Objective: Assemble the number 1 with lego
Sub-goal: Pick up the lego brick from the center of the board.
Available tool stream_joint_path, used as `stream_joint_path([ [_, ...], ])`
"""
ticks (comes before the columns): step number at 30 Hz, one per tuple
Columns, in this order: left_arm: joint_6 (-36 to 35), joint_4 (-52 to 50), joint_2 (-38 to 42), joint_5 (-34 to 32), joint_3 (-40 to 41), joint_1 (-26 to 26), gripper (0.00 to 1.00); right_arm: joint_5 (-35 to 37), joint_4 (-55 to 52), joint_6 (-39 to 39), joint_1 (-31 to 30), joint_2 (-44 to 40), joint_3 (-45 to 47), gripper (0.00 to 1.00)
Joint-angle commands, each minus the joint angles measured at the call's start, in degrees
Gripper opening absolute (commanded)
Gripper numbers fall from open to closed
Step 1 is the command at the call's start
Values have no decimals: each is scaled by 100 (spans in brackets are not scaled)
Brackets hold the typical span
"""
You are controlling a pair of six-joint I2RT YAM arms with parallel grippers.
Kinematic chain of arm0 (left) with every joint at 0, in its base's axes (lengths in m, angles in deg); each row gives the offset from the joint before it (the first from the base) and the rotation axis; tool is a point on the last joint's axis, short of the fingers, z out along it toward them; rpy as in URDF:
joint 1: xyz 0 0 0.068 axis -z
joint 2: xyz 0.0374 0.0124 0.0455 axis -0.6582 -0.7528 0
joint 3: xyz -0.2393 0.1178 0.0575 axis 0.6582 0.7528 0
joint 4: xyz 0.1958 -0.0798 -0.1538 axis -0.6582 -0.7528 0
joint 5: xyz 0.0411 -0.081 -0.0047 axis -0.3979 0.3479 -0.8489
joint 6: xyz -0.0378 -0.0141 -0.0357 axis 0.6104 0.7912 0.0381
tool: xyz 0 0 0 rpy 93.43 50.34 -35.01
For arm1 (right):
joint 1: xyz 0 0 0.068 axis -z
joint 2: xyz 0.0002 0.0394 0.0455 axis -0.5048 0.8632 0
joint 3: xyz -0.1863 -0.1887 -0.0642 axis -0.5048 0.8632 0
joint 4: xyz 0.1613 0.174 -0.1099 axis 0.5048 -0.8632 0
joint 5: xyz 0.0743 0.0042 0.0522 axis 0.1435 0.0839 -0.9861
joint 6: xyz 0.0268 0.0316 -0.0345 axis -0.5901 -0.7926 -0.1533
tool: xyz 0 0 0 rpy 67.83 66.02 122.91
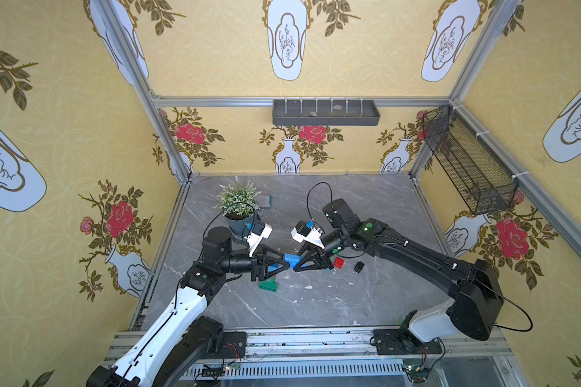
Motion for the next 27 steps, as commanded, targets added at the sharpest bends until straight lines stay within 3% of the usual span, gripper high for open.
stream_joint_path([
  [1, 67, 193, -57, 42, -64, 0, 48, -162, 58, 30, -31, 72, -89, 21],
  [13, 73, 174, -32, -25, -71, 0, 19, 57, 171, -264, 14, 0, -46, 27],
  [18, 108, 10, -77, -256, -123, 3, 14, 600, 383, -469, 30, -375, 226, 49],
  [21, 293, -317, -116, -797, -198, 0, 12, 1432, 635, -413, 25, -876, 593, 58],
  [23, 728, -461, -166, -1268, -192, 0, 10, 2266, 933, -238, -34, -1273, 898, 59],
  [27, 1930, 20, -402, -1259, 29, 0, 9, 3988, 1458, 649, -651, -1672, 1333, 63],
])
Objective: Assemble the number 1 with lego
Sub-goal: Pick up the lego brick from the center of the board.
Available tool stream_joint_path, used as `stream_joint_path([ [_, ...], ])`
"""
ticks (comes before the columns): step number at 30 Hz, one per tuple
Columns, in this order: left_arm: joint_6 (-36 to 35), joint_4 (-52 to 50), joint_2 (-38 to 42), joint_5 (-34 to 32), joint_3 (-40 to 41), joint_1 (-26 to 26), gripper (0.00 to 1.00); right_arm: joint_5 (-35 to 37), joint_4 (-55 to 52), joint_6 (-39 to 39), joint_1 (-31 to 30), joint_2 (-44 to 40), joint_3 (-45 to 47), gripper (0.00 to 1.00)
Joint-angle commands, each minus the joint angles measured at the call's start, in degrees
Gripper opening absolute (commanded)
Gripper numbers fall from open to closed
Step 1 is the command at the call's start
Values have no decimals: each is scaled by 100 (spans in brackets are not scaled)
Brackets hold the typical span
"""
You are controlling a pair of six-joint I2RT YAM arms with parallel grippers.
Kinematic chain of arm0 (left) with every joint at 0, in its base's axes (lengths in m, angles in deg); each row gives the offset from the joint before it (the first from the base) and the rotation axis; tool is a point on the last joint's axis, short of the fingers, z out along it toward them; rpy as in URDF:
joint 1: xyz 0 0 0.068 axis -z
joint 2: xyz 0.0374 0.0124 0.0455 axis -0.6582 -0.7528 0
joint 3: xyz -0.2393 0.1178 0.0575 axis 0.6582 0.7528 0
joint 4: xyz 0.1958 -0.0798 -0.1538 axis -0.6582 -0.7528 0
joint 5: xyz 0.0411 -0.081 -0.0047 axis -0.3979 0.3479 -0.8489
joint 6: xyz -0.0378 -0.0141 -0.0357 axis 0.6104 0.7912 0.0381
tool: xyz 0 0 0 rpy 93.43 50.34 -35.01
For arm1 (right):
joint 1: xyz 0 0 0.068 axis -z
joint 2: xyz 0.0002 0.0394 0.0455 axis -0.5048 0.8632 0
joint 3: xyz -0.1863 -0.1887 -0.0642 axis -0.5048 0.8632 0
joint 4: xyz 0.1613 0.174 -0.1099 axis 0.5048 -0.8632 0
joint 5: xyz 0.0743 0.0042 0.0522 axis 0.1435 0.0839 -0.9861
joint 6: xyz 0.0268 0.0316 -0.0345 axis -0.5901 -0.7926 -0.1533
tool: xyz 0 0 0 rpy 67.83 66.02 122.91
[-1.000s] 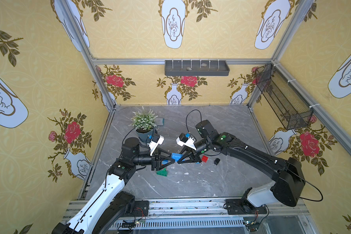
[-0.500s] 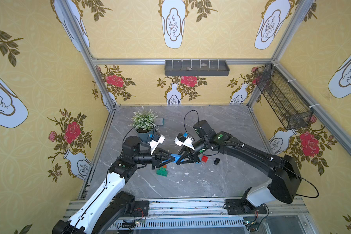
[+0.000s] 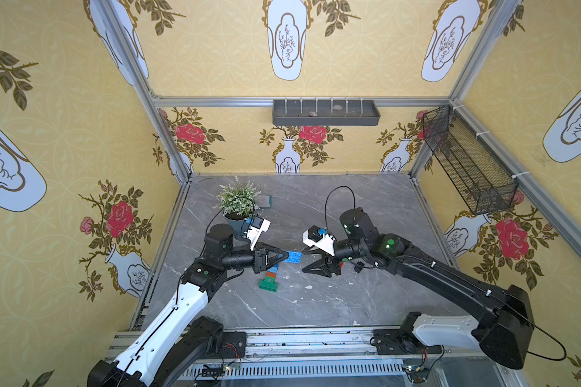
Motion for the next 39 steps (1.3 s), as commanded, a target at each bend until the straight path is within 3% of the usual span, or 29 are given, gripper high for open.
stream_joint_path([
  [1, 1214, 417, -147, -254, 211, 4, 9, 1827, 754, 846, -418, -95, 191, 63],
  [4, 1681, 915, -225, -156, 343, 11, 9, 2133, 1011, 1104, -682, 102, 161, 63],
  [9, 1808, 999, -147, -132, 334, 11, 10, 2613, 1341, 1503, -961, 410, 118, 64],
  [15, 1797, 991, -49, -59, 408, 11, 10, 2555, 1348, 1526, -974, 572, 41, 53],
  [20, 1792, 992, -13, -33, 461, 11, 11, 2635, 1481, 1420, -974, 576, 92, 55],
  [33, 1839, 1087, 9, 186, 457, 11, 13, 2487, 1493, 1385, -970, 644, 50, 34],
  [34, 1838, 1080, 22, 183, 466, 9, 17, 2463, 1465, 1392, -970, 637, 59, 33],
  [35, 1843, 1076, 39, 183, 475, 12, 29, 2450, 1418, 1398, -962, 630, 57, 33],
  [36, 1830, 1020, 64, 142, 475, 17, 50, 2432, 1325, 1399, -954, 609, 59, 32],
  [38, 1698, 751, 163, -102, 447, 12, 78, 2383, 1118, 1363, -937, 552, 112, 29],
  [39, 1601, 548, 255, -325, 441, 6, 85, 2353, 1005, 1352, -923, 496, 182, 28],
])
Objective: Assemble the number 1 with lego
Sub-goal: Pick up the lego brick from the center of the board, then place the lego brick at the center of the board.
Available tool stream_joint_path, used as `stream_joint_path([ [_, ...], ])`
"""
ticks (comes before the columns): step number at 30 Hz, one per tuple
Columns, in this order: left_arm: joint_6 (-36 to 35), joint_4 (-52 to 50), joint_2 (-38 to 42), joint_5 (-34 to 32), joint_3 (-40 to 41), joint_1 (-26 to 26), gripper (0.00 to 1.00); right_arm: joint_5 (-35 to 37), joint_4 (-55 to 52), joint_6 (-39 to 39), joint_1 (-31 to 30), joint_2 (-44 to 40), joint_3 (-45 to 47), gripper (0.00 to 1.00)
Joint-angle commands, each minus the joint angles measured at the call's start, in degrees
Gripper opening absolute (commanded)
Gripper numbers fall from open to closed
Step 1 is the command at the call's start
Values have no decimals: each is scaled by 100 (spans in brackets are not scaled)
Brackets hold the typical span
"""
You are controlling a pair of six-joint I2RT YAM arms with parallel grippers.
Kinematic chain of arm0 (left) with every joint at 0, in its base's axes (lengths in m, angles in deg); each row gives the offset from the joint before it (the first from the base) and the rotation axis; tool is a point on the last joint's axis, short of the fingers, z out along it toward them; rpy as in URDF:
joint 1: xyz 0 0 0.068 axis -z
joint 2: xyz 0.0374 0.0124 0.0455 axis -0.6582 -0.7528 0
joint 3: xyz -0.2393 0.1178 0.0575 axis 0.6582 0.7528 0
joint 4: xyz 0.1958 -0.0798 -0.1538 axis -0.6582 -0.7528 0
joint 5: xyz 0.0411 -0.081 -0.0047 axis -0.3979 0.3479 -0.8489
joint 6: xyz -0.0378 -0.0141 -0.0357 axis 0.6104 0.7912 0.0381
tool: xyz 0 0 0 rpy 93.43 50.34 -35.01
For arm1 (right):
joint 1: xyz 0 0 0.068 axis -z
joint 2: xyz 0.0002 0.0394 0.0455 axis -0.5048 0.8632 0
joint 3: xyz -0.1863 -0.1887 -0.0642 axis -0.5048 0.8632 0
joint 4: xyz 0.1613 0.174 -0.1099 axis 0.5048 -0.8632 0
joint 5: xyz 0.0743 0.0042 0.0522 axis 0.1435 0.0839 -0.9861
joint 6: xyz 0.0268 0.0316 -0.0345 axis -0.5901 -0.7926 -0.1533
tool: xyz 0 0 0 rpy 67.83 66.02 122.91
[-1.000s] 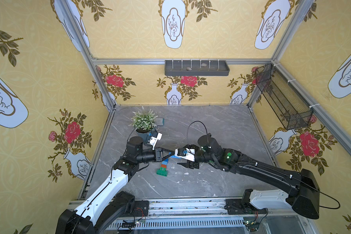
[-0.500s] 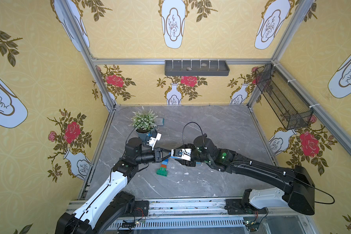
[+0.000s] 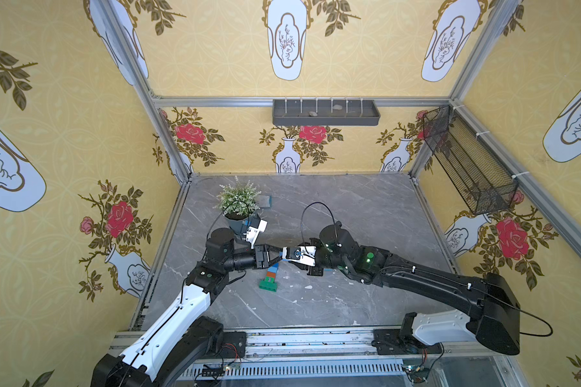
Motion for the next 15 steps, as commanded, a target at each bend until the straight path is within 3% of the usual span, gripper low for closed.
stream_joint_path([
  [1, -294, -476, 207, -523, -4, -3, 88, -163, -227, -37, 41, -167, 170, 27],
  [6, -537, -1466, 705, -2308, 37, -11, 91, -337, -445, -243, 186, -485, 1045, 27],
  [11, -220, -2450, 1318, -4236, 150, -15, 91, -559, -349, -421, 171, -276, 1702, 27],
  [15, 155, -2614, 1837, -4849, 359, -17, 90, -716, -171, -494, 185, 99, 1807, 27],
])
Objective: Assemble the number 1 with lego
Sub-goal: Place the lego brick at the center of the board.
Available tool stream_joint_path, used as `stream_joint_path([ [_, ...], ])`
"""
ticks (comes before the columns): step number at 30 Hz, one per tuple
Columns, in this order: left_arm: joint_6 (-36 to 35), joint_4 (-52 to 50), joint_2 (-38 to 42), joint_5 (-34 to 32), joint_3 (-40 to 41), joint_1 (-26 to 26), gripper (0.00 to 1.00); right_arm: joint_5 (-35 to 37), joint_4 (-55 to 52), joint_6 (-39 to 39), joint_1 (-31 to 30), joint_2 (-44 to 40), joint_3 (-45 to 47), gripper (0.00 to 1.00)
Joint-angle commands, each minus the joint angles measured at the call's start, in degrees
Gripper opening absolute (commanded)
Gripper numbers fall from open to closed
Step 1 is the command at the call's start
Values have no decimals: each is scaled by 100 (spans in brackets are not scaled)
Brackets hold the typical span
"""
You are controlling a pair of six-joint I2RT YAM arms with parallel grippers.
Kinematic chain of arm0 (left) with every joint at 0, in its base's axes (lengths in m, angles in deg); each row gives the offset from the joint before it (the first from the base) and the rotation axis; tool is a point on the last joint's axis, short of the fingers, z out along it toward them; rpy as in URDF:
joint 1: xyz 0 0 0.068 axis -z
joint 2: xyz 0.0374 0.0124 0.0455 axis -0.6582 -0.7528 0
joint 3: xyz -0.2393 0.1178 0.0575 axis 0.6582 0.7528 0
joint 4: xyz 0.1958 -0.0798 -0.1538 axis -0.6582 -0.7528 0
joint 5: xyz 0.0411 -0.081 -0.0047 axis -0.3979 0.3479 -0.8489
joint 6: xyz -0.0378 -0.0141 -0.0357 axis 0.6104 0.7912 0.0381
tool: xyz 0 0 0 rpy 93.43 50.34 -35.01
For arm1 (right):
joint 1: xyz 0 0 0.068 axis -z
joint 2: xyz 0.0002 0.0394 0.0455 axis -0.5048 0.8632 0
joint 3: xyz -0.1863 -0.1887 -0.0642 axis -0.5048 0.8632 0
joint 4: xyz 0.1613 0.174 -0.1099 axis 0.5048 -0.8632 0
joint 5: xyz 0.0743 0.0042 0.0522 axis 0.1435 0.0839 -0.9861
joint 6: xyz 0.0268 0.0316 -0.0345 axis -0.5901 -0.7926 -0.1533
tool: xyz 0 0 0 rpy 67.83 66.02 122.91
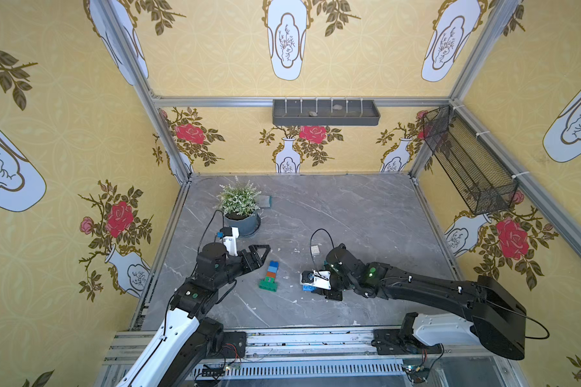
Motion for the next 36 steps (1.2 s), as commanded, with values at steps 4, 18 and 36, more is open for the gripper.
stream_joint_path([
  [4, 471, -594, 376, -1172, 149, -8, 90, -318, 339, -262, 73, 598, -64, 29],
  [18, 514, -852, 564, -1413, 125, 0, 90, -129, -2, -355, 227, 1483, -421, 30],
  [36, 357, -875, 633, -1514, 136, -4, 91, -227, -85, -633, 276, 1014, -501, 71],
])
